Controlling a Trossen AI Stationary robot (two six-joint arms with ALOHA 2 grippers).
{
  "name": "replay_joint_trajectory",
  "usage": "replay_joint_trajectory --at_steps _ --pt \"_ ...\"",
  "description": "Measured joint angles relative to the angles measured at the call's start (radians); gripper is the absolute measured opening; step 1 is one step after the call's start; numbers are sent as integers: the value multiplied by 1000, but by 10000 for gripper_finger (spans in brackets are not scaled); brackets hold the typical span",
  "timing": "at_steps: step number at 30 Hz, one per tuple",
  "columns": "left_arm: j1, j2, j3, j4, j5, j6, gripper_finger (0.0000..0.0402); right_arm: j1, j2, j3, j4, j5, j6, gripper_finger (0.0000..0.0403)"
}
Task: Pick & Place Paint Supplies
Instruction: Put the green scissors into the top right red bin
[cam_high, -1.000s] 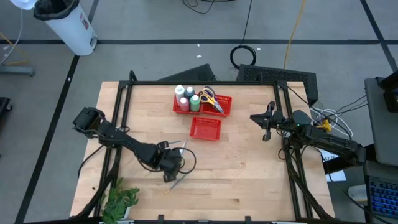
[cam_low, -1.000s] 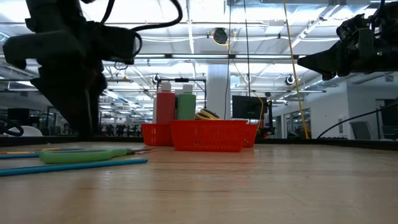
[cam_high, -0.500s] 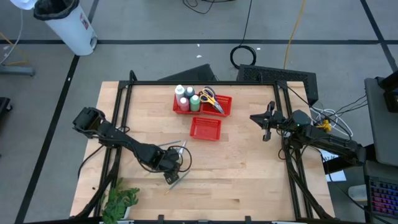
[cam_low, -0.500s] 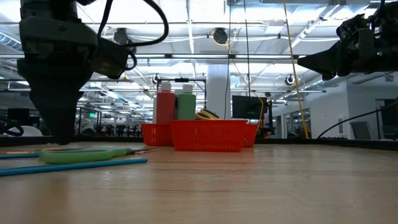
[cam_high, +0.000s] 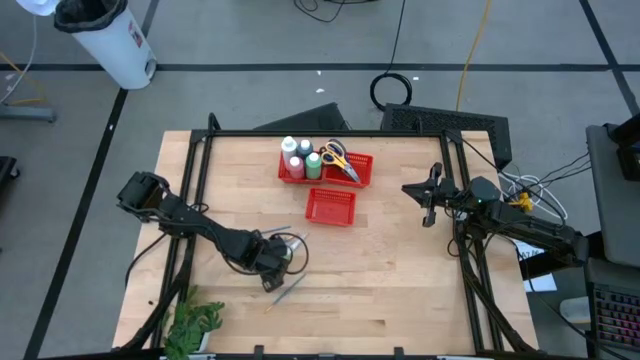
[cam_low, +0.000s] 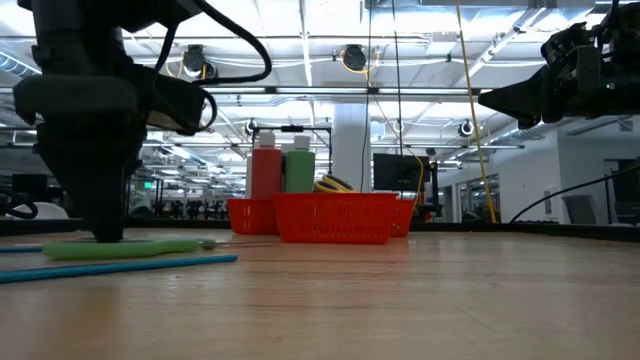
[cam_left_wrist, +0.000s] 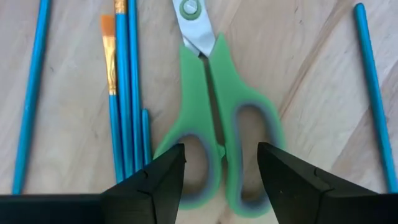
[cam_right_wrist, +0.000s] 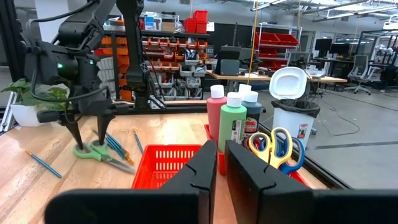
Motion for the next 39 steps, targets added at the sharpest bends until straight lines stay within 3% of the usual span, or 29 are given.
replay_joint_trajectory --at_steps 16,32,39 --pt "-1 97 9 13 -1 97 209 0 0 0 0 0 0 23" --pt "0 96 3 32 2 118 208 0 0 0 0 0 0 24" --pt "-1 96 3 42 8 128 147 0 0 0 0 0 0 23"
